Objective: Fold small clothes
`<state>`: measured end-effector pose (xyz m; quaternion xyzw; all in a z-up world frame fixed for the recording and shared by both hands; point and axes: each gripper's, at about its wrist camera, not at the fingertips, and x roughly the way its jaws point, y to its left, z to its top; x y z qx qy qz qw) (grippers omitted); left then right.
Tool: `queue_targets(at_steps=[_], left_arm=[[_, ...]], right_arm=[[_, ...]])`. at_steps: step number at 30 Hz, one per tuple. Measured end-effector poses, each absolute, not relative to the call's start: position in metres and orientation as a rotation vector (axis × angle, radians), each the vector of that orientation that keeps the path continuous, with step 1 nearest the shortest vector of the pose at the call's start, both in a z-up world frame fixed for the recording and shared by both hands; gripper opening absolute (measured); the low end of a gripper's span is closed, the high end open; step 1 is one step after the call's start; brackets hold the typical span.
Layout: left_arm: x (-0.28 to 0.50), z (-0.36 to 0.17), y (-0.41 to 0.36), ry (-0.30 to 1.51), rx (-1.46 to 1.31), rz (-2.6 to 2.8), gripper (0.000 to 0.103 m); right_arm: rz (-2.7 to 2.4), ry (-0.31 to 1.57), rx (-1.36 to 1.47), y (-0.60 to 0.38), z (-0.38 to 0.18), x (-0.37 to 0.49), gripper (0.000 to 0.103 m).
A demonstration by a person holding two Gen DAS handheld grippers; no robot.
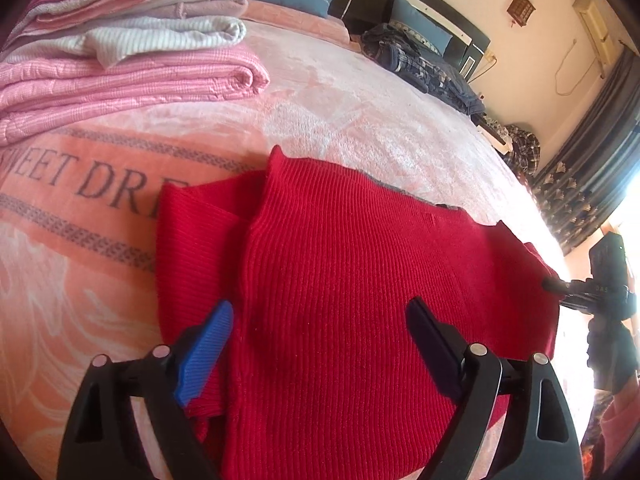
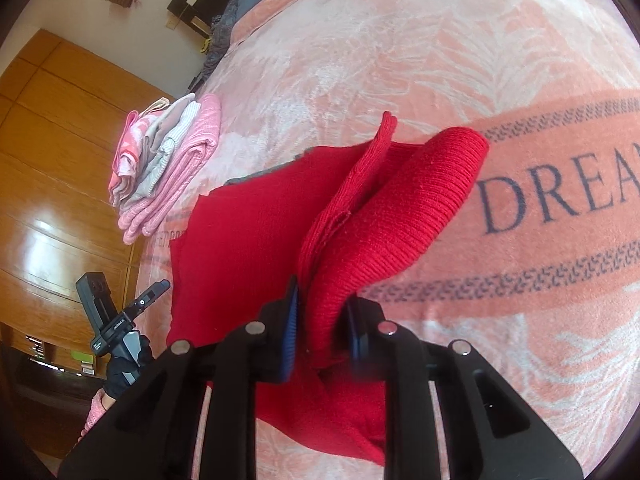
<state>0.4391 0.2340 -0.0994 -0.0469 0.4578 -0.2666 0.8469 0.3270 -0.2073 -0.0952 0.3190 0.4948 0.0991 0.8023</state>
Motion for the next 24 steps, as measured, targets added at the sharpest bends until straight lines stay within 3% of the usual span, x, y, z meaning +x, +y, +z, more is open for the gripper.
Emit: queue_targets(at_steps=[10, 21, 24], left_arm=[[0.435, -0.104, 0.243, 0.989, -0.201, -0.702, 0.088], [0.440, -0.110, 0.257, 0.992, -0.237, -0.702, 0.088], [0.441, -0.112, 0.258, 0.998, -0.246, -0.705, 0.088]], right_arm=[[0.333, 1.117, 0.491, -0.095, -0.060, 0.388, 0.018], [0.371, 1.220, 0.368, -0.017, -0.098, 0.417, 0.019], [0.373, 1.231, 0.361, -0.009, -0.107, 0.417, 0.025]])
